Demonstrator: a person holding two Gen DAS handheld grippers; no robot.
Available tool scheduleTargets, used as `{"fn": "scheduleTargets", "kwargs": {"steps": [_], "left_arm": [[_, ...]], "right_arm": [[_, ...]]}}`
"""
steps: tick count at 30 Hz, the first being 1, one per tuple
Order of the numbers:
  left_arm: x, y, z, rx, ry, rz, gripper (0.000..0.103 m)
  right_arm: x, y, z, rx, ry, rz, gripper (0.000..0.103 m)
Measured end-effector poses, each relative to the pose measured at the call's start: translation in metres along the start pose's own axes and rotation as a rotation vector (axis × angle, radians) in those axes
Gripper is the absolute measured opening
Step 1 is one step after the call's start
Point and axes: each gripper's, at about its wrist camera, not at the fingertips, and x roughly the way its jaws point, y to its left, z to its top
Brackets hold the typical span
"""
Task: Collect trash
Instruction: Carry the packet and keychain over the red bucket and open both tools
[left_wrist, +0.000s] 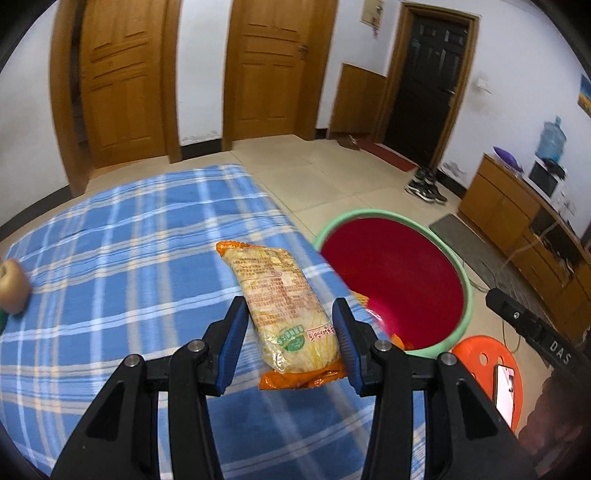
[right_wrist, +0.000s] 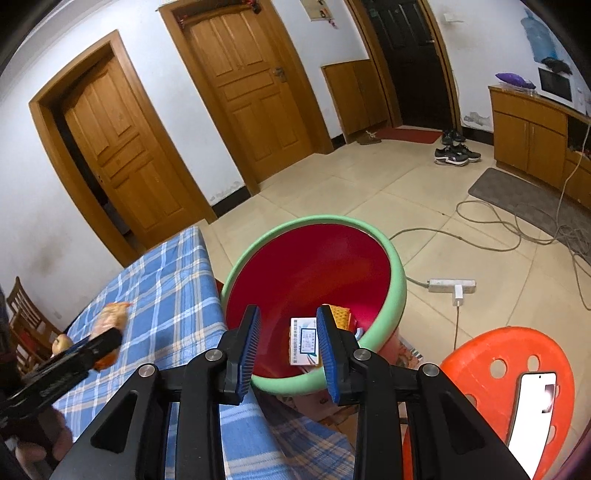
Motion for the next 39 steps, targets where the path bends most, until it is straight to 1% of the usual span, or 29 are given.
{"fn": "scheduleTargets", "kwargs": {"steps": [7, 9, 17, 26, 32, 37, 38, 39], "left_arm": [[0.023, -0.038, 0.009, 0.073, 0.017, -0.046, 0.047], [0.03, -0.049, 0.011, 0.094, 0.021, -0.058, 0.044], [0.056, -0.076, 0.019, 0.144, 0.04, -0.075, 0.043], [0.073, -0.083, 0.021, 0.148, 0.062, -0.076, 0.042], [0.072, -0.078, 0.021, 0.133, 0.065, -0.071, 0.042], [0.063, -0.07, 0.019, 0.106, 0.062, -0.062, 0.043], [0.06, -0.068, 0.019, 0.102, 0.061, -0.058, 0.044], [0.058, -0.067, 0.018, 0.098, 0.061, -0.053, 0.049]], "right_arm": [[-0.003, -0.012, -0.005, 0.027, 0.005, 0.002, 0.032], [-0.004, -0.018, -0.005, 0.04, 0.006, -0.001, 0.032], [0.002, -0.036, -0.004, 0.077, 0.018, -0.017, 0.032], [0.007, -0.045, -0.001, 0.1, 0.027, -0.02, 0.032], [0.009, -0.043, -0.003, 0.094, 0.034, -0.013, 0.032], [0.005, -0.036, -0.002, 0.076, 0.033, -0.004, 0.032], [0.005, -0.034, -0.002, 0.072, 0.032, -0.002, 0.032], [0.004, -0.032, -0.002, 0.068, 0.03, 0.0, 0.032]]}}
